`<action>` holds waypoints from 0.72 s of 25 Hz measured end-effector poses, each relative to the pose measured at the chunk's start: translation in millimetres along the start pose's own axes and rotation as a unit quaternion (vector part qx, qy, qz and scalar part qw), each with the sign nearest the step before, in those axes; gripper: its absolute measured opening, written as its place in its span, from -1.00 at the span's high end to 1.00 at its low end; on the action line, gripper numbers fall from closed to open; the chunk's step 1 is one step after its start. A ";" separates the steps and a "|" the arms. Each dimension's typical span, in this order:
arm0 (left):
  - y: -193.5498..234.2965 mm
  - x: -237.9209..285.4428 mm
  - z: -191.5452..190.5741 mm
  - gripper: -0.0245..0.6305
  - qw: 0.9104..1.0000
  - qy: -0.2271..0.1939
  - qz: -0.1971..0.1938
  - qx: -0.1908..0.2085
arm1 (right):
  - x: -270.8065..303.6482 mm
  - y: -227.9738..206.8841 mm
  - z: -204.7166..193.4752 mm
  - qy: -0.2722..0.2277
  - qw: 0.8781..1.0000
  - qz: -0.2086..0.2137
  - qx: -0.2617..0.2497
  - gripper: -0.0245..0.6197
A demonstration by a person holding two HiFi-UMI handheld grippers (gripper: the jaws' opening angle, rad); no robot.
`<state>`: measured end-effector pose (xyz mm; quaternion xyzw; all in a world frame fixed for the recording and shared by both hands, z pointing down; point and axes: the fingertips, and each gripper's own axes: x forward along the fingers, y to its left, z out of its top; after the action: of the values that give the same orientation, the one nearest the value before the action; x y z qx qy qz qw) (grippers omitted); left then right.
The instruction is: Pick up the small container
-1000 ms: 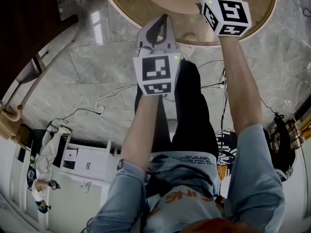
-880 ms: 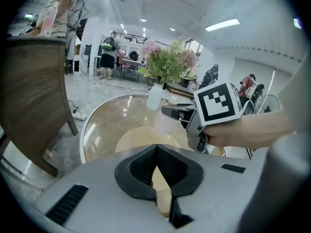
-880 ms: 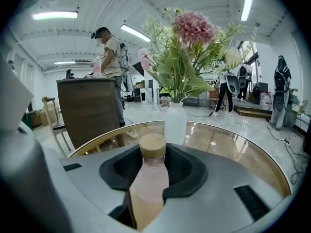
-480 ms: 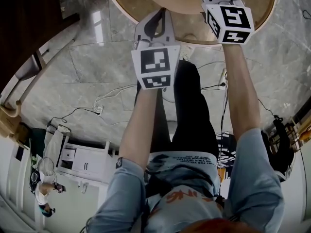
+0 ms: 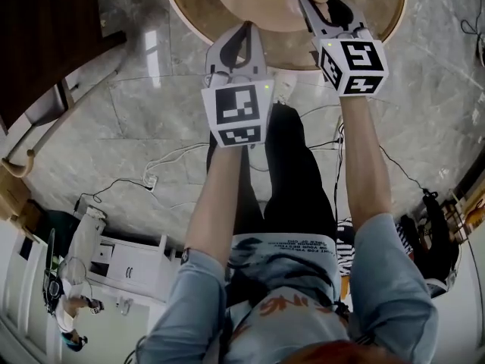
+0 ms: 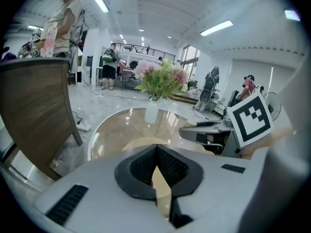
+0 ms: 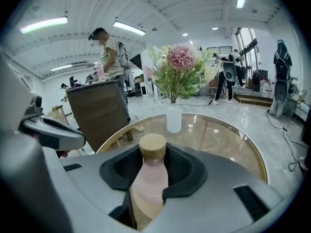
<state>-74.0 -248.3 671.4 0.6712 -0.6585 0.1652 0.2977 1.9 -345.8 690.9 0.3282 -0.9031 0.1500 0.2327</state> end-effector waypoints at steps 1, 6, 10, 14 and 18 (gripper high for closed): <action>-7.2 -6.6 8.4 0.85 1.000 -0.006 0.001 0.000 | -11.4 1.1 6.1 -0.002 1.000 0.003 -0.004 0.46; -39.1 -31.6 60.2 0.85 0.999 -0.039 0.004 0.002 | -63.3 2.4 49.2 -0.017 0.999 0.011 -0.036 0.46; -50.6 -48.0 110.8 0.85 0.997 -0.079 0.007 0.014 | -91.8 -2.6 94.3 -0.049 0.999 -0.002 -0.019 0.46; -52.9 -76.7 146.5 0.85 0.996 -0.093 0.010 0.008 | -116.3 13.2 131.9 -0.055 0.998 0.004 -0.022 0.46; -53.0 -116.0 183.3 0.85 0.994 -0.105 0.015 0.010 | -148.8 27.7 175.6 -0.072 0.997 -0.001 -0.004 0.46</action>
<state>-62.2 -272.7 449.7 0.6779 -0.6945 0.1047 0.2173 27.6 -321.9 461.8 0.3377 -0.9179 0.1222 0.1688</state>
